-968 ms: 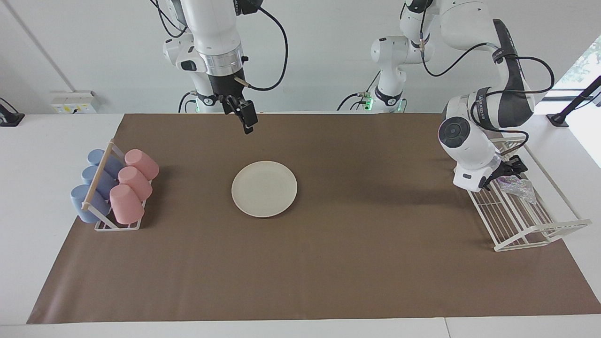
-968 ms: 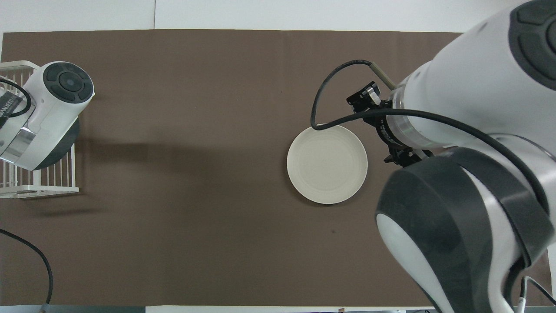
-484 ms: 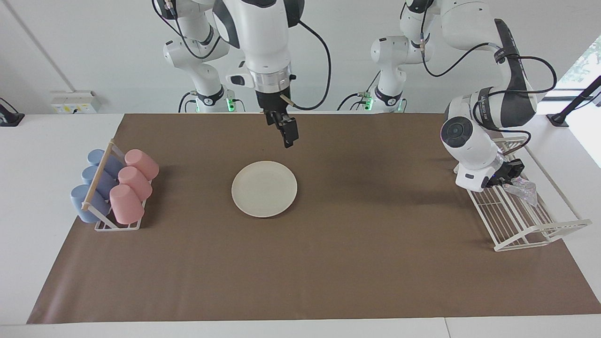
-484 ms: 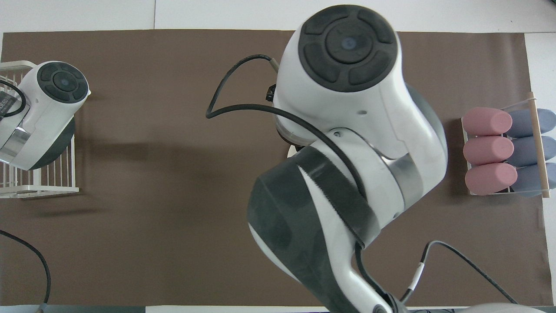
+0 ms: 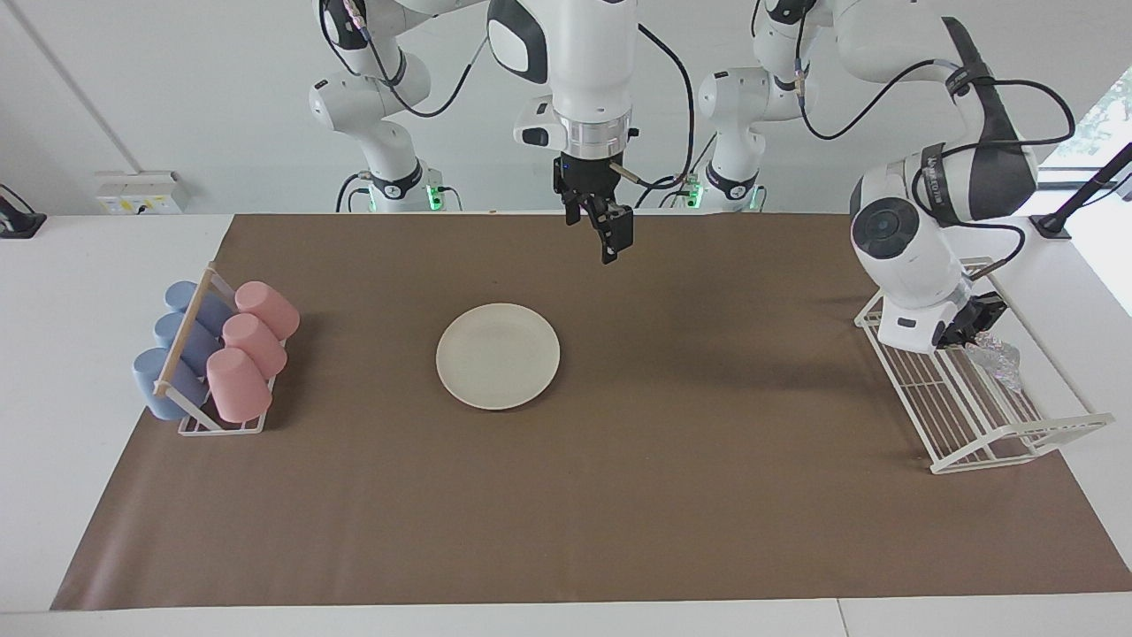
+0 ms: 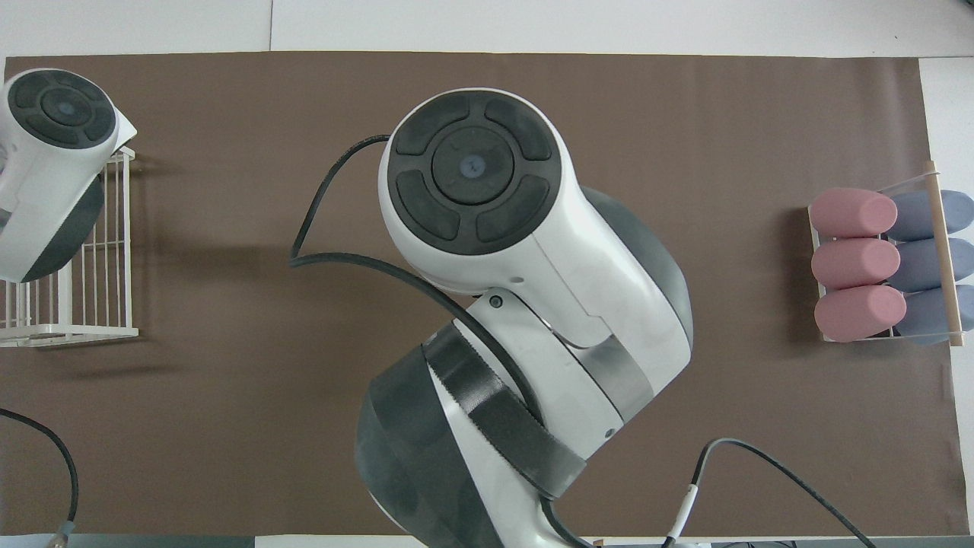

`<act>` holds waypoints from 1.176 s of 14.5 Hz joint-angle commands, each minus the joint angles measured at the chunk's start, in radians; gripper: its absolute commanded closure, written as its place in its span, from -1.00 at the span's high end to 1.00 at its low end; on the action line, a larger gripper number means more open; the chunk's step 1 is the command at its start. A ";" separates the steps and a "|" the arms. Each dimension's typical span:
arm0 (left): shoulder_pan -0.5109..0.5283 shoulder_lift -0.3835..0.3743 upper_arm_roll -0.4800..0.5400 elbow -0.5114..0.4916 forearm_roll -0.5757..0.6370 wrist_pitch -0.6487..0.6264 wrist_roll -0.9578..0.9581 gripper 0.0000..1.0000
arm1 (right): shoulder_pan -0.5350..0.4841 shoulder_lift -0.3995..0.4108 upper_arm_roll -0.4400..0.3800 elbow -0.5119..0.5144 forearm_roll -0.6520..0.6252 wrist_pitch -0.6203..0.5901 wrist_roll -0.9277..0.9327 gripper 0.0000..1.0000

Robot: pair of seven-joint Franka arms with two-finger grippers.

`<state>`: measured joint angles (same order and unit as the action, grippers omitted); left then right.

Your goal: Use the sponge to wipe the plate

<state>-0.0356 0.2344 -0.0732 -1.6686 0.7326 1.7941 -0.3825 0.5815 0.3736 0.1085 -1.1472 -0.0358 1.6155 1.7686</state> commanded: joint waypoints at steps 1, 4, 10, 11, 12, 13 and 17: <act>-0.006 -0.003 0.001 0.142 -0.228 -0.149 0.037 -1.00 | -0.002 -0.025 0.005 -0.046 -0.003 0.020 0.086 1.00; 0.003 -0.023 0.009 0.202 -0.529 -0.235 0.033 -1.00 | -0.009 -0.027 0.002 -0.048 0.085 -0.017 0.186 1.00; 0.091 -0.075 0.015 0.199 -0.969 -0.263 0.036 -1.00 | 0.058 0.048 0.002 0.018 0.082 0.011 0.407 0.85; 0.108 -0.086 0.018 0.191 -1.063 -0.275 0.042 -1.00 | 0.058 0.047 0.003 0.018 0.077 0.009 0.407 0.88; 0.126 -0.092 0.018 0.176 -1.149 -0.292 0.045 -1.00 | 0.060 0.045 0.005 0.017 0.077 0.006 0.407 0.91; 0.134 -0.110 0.018 0.143 -1.227 -0.300 0.048 -1.00 | 0.063 0.045 0.005 0.014 0.076 0.007 0.408 0.96; 0.138 -0.219 0.015 -0.084 -1.488 -0.279 0.134 -1.00 | 0.070 0.044 0.005 0.011 0.070 0.011 0.407 1.00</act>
<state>0.0964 0.1108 -0.0550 -1.5876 -0.6567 1.4958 -0.3159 0.6490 0.4092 0.1111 -1.1522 0.0427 1.6244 2.1601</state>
